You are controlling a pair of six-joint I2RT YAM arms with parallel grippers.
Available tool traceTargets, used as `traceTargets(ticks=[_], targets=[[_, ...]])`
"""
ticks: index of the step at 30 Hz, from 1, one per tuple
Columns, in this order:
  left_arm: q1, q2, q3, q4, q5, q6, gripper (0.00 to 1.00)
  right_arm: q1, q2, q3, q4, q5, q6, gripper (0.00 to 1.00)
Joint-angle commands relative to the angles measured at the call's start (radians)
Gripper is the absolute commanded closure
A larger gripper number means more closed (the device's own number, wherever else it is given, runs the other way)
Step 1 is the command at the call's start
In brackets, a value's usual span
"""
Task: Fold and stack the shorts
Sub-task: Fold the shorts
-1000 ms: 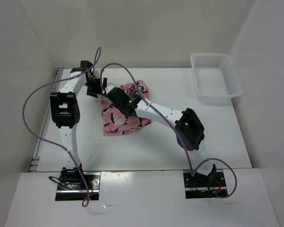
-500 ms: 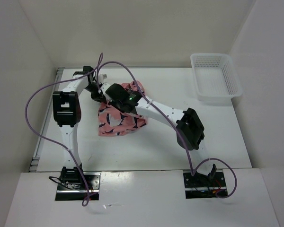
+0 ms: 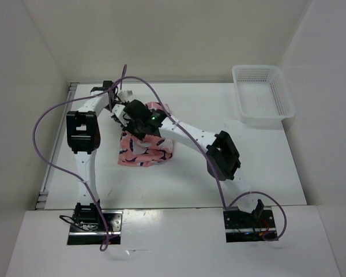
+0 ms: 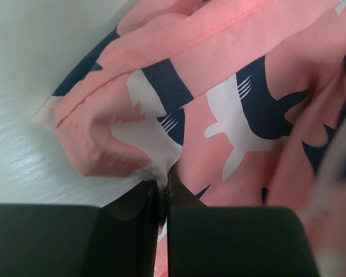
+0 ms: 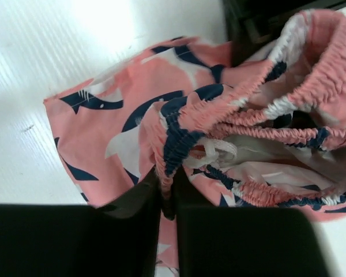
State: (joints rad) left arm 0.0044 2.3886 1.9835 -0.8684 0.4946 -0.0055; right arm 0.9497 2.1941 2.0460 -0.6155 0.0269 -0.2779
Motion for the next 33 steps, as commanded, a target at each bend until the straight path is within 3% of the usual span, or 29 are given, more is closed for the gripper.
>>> traceTargets(ticks=[1, 2, 4, 5, 7, 12, 14, 16, 17, 20, 29, 32, 33], targets=[[-0.006, 0.032, 0.043, -0.011, -0.004, 0.006, 0.84, 0.008, 0.064, 0.028, 0.036, -0.090, 0.020, 0.81], [0.005, 0.032, 0.057, -0.011, -0.004, 0.006, 0.81, 0.008, 0.073, 0.028, 0.046, -0.103, 0.041, 0.65], [0.014, 0.032, 0.083, -0.011, -0.031, 0.006, 0.69, 0.020, 0.082, 0.046, 0.046, -0.137, 0.054, 0.42], [0.031, 0.032, 0.095, -0.011, -0.031, 0.006, 0.57, 0.032, 0.082, 0.060, 0.046, -0.148, 0.077, 0.38], [0.057, 0.041, 0.133, -0.020, -0.060, 0.006, 0.50, 0.032, 0.070, 0.100, 0.059, -0.185, 0.098, 0.34], [0.140, 0.060, 0.365, -0.073, -0.099, 0.006, 0.39, 0.032, -0.016, 0.183, 0.059, -0.170, 0.186, 0.32], [0.140, 0.035, 0.443, -0.098, -0.111, 0.006, 0.36, 0.032, -0.072, 0.120, 0.104, -0.099, 0.209, 0.32], [0.131, -0.014, 0.452, -0.122, -0.064, 0.006, 0.35, 0.023, -0.183, -0.070, 0.164, -0.026, 0.209, 0.32], [0.114, -0.031, 0.431, -0.123, -0.009, 0.006, 0.33, 0.023, -0.241, -0.202, 0.207, 0.046, 0.209, 0.32], [0.054, -0.084, 0.327, -0.144, 0.004, 0.006, 0.31, 0.023, -0.257, -0.343, 0.194, 0.158, 0.209, 0.31], [-0.053, -0.066, 0.123, -0.103, -0.028, 0.006, 0.24, -0.023, -0.229, -0.573, 0.273, 0.245, 0.298, 0.30], [-0.076, -0.057, 0.078, -0.078, -0.048, 0.006, 0.30, -0.023, -0.220, -0.633, 0.286, 0.211, 0.309, 0.38], [-0.076, -0.057, 0.069, -0.067, -0.048, 0.006, 0.38, -0.023, -0.220, -0.650, 0.301, 0.196, 0.318, 0.41]])
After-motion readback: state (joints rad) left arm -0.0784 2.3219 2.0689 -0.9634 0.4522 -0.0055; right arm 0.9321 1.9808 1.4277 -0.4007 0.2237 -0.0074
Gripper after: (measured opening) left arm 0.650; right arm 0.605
